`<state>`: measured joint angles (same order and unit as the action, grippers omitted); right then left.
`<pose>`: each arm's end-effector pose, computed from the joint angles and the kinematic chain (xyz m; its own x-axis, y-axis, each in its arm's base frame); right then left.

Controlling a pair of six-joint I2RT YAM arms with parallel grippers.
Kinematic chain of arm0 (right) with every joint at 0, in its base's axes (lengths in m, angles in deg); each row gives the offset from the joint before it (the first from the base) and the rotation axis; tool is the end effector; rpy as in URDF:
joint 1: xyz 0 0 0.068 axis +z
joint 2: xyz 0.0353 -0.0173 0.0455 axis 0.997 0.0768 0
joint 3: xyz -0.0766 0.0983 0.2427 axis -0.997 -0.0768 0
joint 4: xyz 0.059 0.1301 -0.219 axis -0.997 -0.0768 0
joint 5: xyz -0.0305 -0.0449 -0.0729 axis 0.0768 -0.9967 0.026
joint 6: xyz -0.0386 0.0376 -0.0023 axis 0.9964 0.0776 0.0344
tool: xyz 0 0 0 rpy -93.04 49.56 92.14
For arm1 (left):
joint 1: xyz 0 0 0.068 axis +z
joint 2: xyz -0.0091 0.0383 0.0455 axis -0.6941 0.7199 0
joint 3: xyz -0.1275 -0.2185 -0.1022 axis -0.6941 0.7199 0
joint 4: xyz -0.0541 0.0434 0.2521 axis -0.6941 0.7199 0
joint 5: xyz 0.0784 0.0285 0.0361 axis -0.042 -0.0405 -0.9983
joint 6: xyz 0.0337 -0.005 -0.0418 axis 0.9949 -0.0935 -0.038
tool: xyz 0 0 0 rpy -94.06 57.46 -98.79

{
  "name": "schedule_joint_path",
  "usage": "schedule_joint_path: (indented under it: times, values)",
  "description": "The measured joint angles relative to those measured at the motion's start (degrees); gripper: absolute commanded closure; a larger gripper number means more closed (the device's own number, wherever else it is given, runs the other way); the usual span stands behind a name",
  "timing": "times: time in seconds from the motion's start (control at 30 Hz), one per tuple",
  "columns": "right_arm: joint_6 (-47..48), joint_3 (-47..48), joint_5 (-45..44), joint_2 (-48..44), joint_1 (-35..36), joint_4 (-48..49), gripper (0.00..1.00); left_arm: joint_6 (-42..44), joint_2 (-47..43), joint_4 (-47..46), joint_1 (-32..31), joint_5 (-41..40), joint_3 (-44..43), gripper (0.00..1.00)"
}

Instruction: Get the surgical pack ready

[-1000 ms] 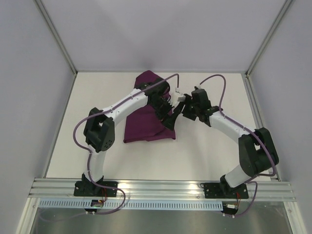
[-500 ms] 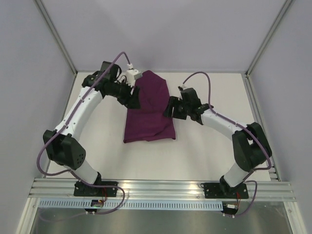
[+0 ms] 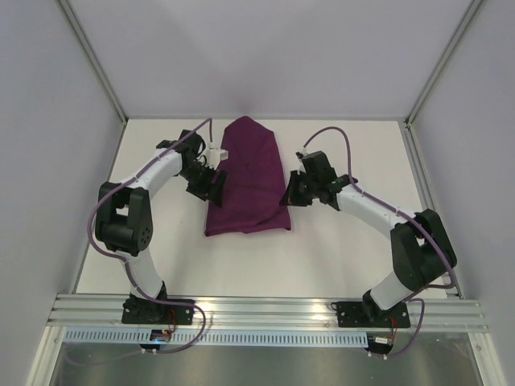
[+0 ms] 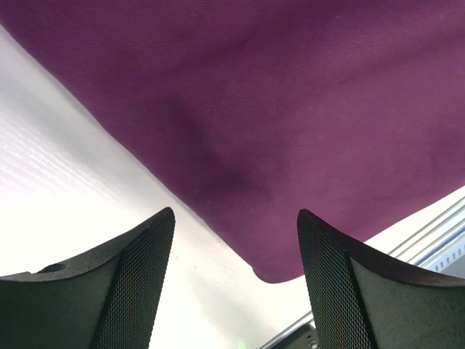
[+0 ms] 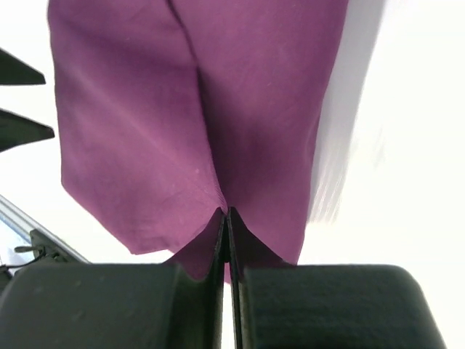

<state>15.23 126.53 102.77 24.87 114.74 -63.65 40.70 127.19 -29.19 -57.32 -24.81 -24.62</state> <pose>0.2895 0.1718 0.2154 -0.8984 0.1001 -0.4276 -0.1484 0.8472 0.5102 0.3450 -0.0972 0.2194 -0.8737 0.3823 -0.3009 0.4744 0.8064 -0.3530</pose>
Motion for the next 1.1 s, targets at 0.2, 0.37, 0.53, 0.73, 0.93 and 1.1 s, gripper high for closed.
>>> schedule_joint_path:
  times: [0.2, 0.37, 0.53, 0.73, 0.93, 1.1]
  values:
    - [0.79, -0.02, 0.92, -1.33, -0.59, -3.72, 0.94, 0.02, 0.0, -0.59, 0.0, -0.09, 0.0, 0.22]
    - [2.75, 0.7, 2.05, 2.82, -3.78, -7.23, 0.44, 0.09, 0.0, -0.61, 0.63, 0.46, 0.0, 0.22]
    - [5.6, 5.75, 0.31, 3.3, -4.72, -12.28, 0.36, 0.09, 0.0, 0.15, 3.28, 1.86, -1.22, 0.21]
    - [7.34, 12.02, 0.57, 3.5, -6.75, -10.86, 0.35, -0.63, 0.37, -0.04, 5.29, 3.21, -5.4, 0.22]
    - [7.89, 16.74, 4.61, 13.62, -7.21, -6.36, 0.46, -2.47, 6.8, -1.51, 5.09, 6.51, -7.8, 0.27]
    - [7.28, 12.2, 9.25, 16.85, -6.91, -2.99, 0.8, -2.95, 9.73, -1.95, 4.66, 6.62, -4.94, 0.38]
